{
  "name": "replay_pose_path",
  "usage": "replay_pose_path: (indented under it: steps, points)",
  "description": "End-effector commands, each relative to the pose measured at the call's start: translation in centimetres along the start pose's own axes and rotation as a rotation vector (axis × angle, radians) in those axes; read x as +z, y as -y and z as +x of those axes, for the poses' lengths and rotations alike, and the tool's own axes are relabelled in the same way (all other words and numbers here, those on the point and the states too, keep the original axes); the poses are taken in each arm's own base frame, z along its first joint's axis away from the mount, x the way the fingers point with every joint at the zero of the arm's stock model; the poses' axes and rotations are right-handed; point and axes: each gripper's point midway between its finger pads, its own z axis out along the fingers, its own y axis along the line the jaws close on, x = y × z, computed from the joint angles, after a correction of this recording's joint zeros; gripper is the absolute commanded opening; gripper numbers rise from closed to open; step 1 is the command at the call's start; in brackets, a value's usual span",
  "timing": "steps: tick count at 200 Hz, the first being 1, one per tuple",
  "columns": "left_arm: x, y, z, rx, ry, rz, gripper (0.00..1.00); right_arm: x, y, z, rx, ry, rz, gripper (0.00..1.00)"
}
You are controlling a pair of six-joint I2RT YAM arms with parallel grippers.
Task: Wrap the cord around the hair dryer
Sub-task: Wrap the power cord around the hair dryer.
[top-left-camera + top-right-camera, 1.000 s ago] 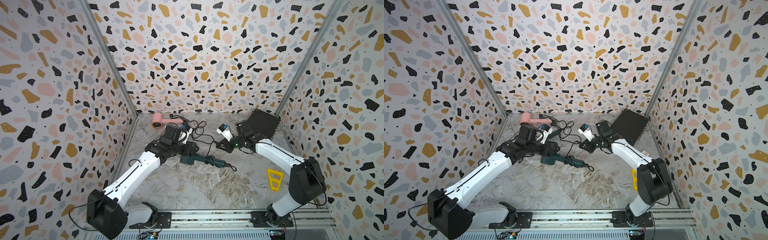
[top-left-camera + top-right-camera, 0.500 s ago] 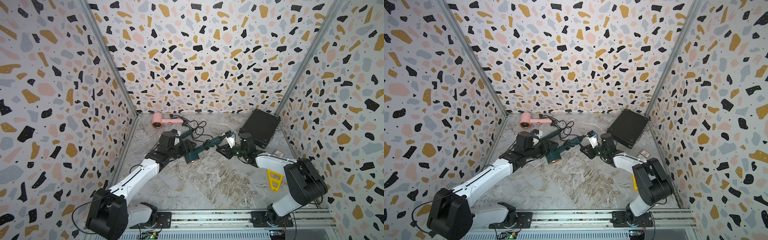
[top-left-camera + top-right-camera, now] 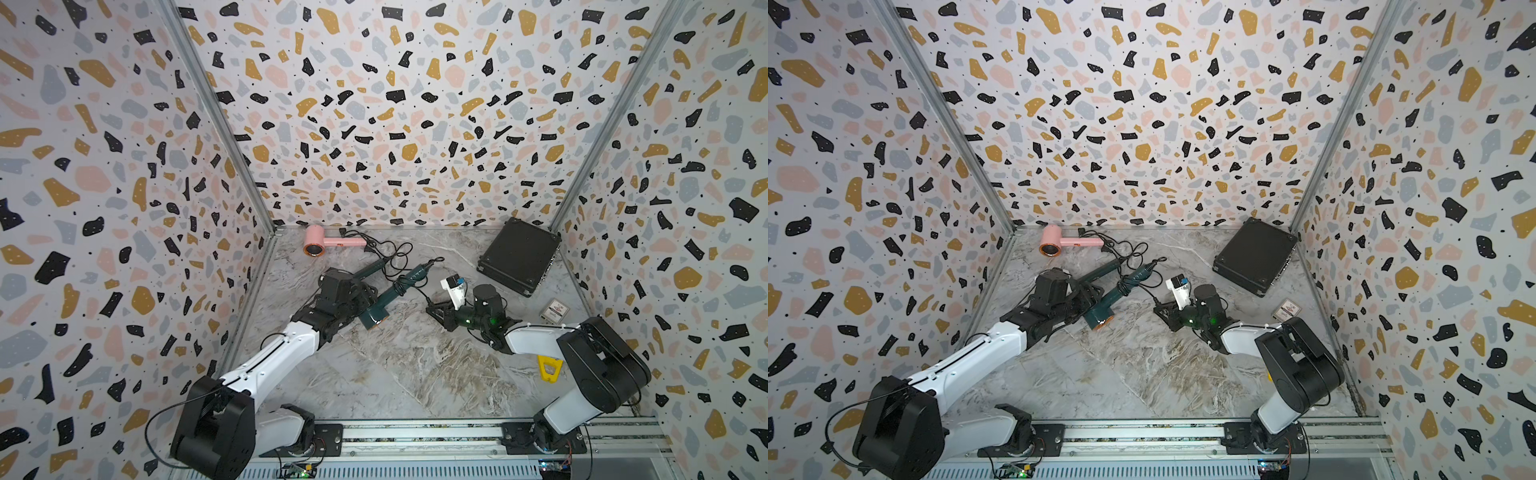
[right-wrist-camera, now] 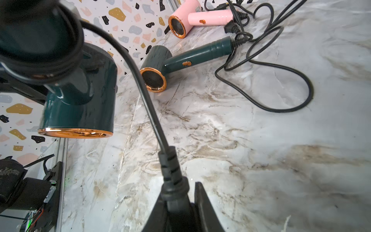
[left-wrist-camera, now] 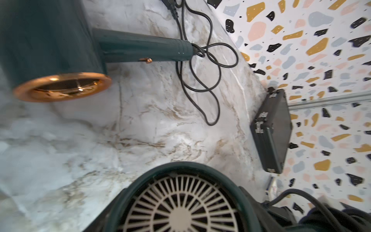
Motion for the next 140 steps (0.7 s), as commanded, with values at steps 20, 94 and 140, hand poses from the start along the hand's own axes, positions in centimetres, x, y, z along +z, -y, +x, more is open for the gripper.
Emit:
replay_pose_path:
  steps: [20, 94, 140]
  points:
    - [-1.5, -1.3, -2.9, 0.075, 0.146, -0.121, 0.00, -0.5, -0.7, -0.3, -0.015, -0.063, 0.018, 0.00]
    - [0.6, -3.0, -4.0, 0.180, 0.200, -0.287, 0.00, -0.9, -5.5, 3.2, -0.100, -0.221, 0.008, 0.00]
    - [-0.5, -2.7, -4.5, 0.479, 0.199, -0.434, 0.00, -2.8, -7.0, 3.3, -0.229, -0.386, 0.036, 0.00]
